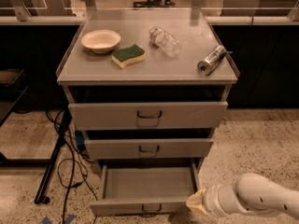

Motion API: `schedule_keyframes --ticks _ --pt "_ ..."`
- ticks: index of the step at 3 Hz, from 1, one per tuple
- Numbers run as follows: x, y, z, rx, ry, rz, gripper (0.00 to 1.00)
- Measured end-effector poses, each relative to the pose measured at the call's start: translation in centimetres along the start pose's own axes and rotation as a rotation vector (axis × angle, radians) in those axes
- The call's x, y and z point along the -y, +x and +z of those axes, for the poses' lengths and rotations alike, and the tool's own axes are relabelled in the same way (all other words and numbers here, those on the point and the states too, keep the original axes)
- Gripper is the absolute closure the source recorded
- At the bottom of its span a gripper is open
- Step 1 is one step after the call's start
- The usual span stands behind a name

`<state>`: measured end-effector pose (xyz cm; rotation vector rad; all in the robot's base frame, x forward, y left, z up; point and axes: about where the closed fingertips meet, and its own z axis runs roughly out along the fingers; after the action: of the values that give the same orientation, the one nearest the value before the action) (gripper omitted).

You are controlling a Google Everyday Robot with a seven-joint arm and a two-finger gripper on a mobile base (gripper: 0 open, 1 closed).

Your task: Close bottom drawer

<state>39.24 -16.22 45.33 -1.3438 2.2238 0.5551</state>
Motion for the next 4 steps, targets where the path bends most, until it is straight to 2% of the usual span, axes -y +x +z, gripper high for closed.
schedule_keyframes --ticks 1,3,4 --pt "0.2 0.3 0.7 -0.002 -0.014 0.007 1.0" --pt "5.7 8.5 7.7 0.044 -0.026 0.028 1.0" --pt "8.3 12.3 13.9 0.093 -0.046 0.078 1.0"
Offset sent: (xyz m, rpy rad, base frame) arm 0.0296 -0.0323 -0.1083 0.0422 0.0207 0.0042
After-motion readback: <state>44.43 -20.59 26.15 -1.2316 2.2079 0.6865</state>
